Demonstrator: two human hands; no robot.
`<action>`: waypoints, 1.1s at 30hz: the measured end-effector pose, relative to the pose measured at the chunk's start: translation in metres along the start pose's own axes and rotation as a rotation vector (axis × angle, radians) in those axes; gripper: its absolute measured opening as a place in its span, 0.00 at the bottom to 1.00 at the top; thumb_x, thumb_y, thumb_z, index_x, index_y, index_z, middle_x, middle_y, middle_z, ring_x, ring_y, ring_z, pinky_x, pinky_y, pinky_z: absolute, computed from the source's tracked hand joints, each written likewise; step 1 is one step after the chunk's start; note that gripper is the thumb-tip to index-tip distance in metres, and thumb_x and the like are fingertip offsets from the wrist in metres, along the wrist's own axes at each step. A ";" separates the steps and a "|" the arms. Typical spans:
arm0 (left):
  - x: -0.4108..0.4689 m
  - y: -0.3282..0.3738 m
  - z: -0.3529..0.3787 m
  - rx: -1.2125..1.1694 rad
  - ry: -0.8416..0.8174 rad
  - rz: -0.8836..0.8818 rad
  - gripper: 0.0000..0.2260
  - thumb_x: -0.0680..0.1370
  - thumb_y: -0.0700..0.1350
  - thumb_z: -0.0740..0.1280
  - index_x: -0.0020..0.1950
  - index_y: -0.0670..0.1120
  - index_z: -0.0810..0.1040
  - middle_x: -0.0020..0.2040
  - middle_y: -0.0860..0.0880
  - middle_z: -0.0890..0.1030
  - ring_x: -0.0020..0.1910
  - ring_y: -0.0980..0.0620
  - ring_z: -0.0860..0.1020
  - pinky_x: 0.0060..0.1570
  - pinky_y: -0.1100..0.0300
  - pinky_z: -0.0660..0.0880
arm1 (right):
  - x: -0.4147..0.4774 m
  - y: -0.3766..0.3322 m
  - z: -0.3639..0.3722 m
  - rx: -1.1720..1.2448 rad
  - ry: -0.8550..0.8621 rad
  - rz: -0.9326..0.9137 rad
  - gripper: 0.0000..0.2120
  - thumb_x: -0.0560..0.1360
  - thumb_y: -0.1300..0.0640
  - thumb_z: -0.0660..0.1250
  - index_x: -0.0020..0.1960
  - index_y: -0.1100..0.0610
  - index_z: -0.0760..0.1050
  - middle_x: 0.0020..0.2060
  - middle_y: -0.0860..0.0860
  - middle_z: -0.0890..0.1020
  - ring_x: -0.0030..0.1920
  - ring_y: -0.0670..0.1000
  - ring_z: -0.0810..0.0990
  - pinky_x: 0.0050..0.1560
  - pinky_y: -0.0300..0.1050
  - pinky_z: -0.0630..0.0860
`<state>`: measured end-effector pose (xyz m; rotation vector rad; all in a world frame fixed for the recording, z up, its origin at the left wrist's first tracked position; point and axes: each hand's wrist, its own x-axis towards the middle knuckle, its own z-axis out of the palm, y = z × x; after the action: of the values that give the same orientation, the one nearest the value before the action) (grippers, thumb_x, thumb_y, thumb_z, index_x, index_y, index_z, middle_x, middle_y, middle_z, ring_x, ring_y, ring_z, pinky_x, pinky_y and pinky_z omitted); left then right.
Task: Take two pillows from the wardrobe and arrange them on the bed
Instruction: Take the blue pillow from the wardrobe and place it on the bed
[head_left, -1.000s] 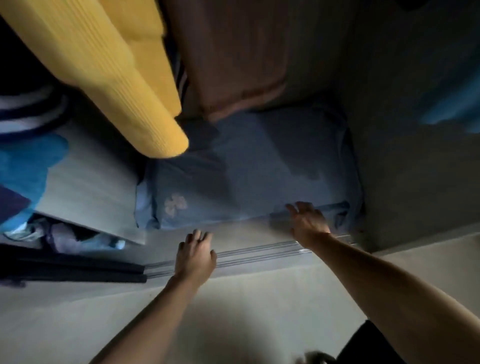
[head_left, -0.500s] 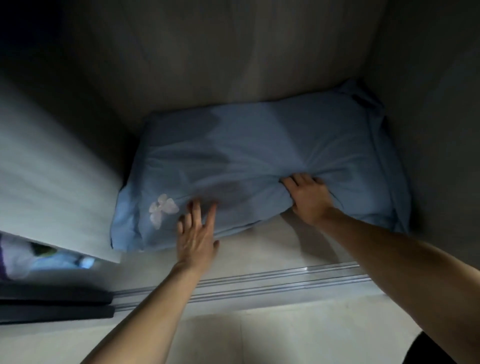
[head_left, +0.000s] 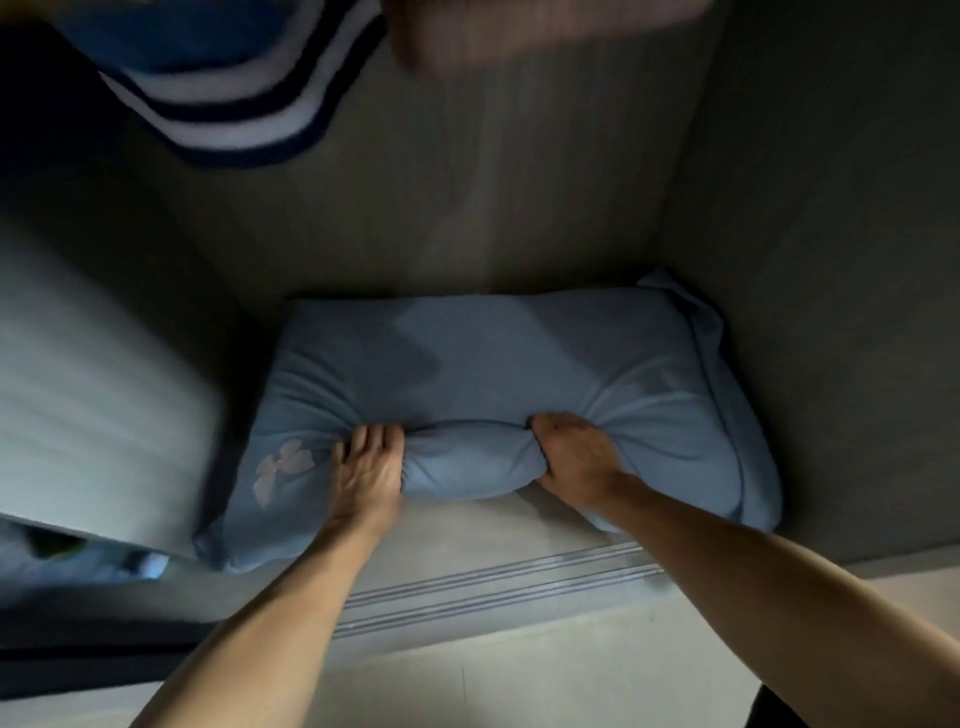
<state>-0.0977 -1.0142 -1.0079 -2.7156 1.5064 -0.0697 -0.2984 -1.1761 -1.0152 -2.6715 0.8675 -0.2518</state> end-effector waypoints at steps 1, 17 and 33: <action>-0.009 0.000 -0.013 -0.004 -0.019 -0.001 0.18 0.62 0.34 0.70 0.50 0.43 0.75 0.48 0.41 0.78 0.50 0.39 0.75 0.46 0.47 0.71 | -0.006 -0.008 -0.012 -0.004 -0.032 0.018 0.12 0.66 0.56 0.70 0.47 0.60 0.75 0.43 0.60 0.83 0.44 0.62 0.82 0.42 0.51 0.78; -0.168 0.015 -0.317 -0.014 -0.355 0.017 0.20 0.52 0.36 0.72 0.39 0.46 0.71 0.38 0.46 0.77 0.40 0.42 0.78 0.38 0.52 0.73 | -0.133 -0.130 -0.277 -0.048 -0.506 0.096 0.24 0.62 0.49 0.70 0.53 0.57 0.68 0.47 0.57 0.81 0.48 0.61 0.80 0.40 0.48 0.72; -0.248 0.063 -0.535 -0.048 -0.407 0.301 0.19 0.64 0.42 0.65 0.53 0.49 0.67 0.56 0.48 0.73 0.59 0.45 0.71 0.56 0.51 0.68 | -0.279 -0.196 -0.496 -0.069 -0.403 0.236 0.25 0.59 0.41 0.66 0.49 0.54 0.69 0.43 0.54 0.82 0.45 0.60 0.81 0.41 0.49 0.74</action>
<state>-0.3122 -0.8425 -0.4821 -2.3049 1.7659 0.4988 -0.5456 -0.9817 -0.5024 -2.5145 1.0527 0.3644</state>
